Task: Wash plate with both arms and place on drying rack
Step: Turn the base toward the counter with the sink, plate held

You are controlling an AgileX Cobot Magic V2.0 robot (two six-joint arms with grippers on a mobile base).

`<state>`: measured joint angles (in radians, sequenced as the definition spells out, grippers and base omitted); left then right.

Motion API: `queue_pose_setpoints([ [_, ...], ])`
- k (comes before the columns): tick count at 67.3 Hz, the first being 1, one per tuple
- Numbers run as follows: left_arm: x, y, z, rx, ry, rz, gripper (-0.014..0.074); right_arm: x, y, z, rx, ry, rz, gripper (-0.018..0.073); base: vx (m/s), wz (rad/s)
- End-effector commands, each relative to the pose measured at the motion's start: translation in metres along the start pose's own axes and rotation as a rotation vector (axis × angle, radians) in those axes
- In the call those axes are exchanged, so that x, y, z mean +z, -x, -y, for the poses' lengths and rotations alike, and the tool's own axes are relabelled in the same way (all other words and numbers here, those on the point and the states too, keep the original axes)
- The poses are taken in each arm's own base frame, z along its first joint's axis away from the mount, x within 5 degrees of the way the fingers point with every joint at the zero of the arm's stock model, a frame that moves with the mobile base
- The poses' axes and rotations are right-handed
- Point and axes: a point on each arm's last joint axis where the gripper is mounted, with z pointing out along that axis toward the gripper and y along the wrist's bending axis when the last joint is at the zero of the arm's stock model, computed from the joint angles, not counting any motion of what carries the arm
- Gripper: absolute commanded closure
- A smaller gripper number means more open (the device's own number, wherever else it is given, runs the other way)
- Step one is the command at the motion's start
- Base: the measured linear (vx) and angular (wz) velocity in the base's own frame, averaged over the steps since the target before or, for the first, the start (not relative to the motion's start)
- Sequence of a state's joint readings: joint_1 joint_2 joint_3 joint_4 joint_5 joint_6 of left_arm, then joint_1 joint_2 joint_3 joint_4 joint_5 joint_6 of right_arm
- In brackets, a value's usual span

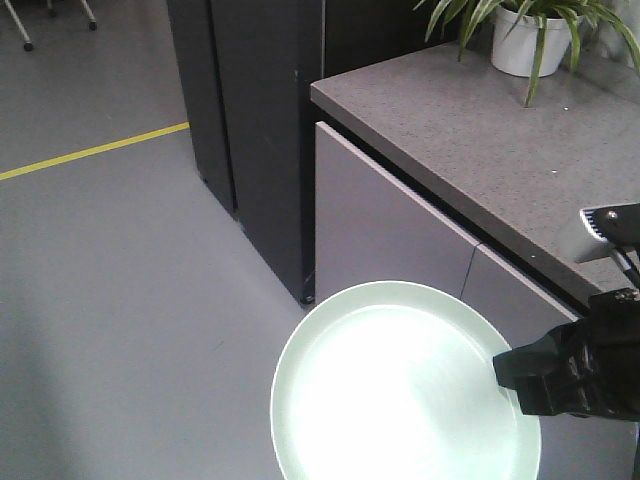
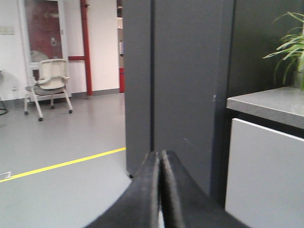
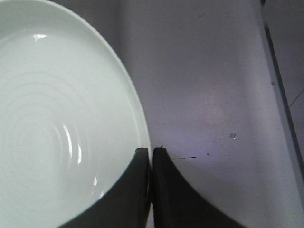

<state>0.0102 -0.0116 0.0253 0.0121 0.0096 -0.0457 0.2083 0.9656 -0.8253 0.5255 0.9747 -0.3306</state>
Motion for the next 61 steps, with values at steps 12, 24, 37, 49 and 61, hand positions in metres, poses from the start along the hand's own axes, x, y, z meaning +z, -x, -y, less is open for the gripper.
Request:
queue_pose_setpoints([
  [12, -0.0025, 0.0174, 0.0009, -0.008, -0.009, 0.111, 0.0603, -0.0084, 0.0091, -0.0048, -0.006, 0.014, 0.082, 0.0564, 0.09, -0.34],
  [24, -0.0025, 0.0174, 0.0009, -0.008, -0.009, 0.111, 0.0603, -0.0084, 0.0091, -0.0048, -0.006, 0.014, 0.082, 0.0564, 0.09, -0.34],
  [37, -0.0025, 0.0174, 0.0009, -0.008, -0.009, 0.111, 0.0603, -0.0084, 0.0091, -0.0048, -0.006, 0.014, 0.082, 0.0564, 0.09, -0.34],
  [49, -0.0025, 0.0174, 0.0009, -0.008, -0.009, 0.111, 0.0603, -0.0084, 0.0091, -0.0048, -0.006, 0.014, 0.082, 0.0564, 0.08, -0.32],
  [61, -0.0025, 0.0174, 0.0009, -0.008, -0.009, 0.111, 0.0603, -0.0084, 0.0091, -0.0048, -0.006, 0.014, 0.082, 0.0564, 0.08, -0.30],
])
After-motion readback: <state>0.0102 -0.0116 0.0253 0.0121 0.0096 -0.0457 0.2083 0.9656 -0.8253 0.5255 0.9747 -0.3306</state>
